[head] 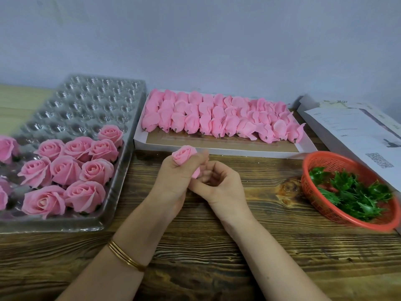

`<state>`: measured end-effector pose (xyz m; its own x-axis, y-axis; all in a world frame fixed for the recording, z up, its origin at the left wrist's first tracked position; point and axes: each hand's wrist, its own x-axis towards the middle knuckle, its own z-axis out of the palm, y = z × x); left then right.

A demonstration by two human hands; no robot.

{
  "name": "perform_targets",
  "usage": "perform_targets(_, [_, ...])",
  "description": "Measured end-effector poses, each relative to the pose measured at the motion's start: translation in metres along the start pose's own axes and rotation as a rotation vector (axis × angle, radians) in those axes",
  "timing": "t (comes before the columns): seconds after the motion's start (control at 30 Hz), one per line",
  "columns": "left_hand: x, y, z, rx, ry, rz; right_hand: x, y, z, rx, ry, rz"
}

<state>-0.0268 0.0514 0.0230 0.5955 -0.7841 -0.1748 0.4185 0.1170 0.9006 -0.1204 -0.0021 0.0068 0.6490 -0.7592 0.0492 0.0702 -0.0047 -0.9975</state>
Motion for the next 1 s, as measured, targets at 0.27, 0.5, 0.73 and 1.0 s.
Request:
perform_targets(0.27, [-0.0016, 0.0071, -0.0059, 0.083, -0.188, -0.060, 0.0007, -0.0038, -0.0018, 0.098, -0.103, 0.096])
perform_targets(0.5, [-0.0025, 0.0071, -0.0051, 0.057, -0.151, -0.056, 0.0021, -0.0046, -0.0039, 0.225, -0.167, 0.178])
perform_targets(0.73, [0.0004, 0.0015, -0.0046, 0.034, -0.139, -0.018, -0.0019, -0.0027, -0.0002, -0.001, -0.031, -0.062])
perform_targets(1.0, [-0.0041, 0.0075, -0.0066, 0.111, -0.214, -0.055, 0.0015, -0.0050, -0.0026, 0.202, -0.181, 0.161])
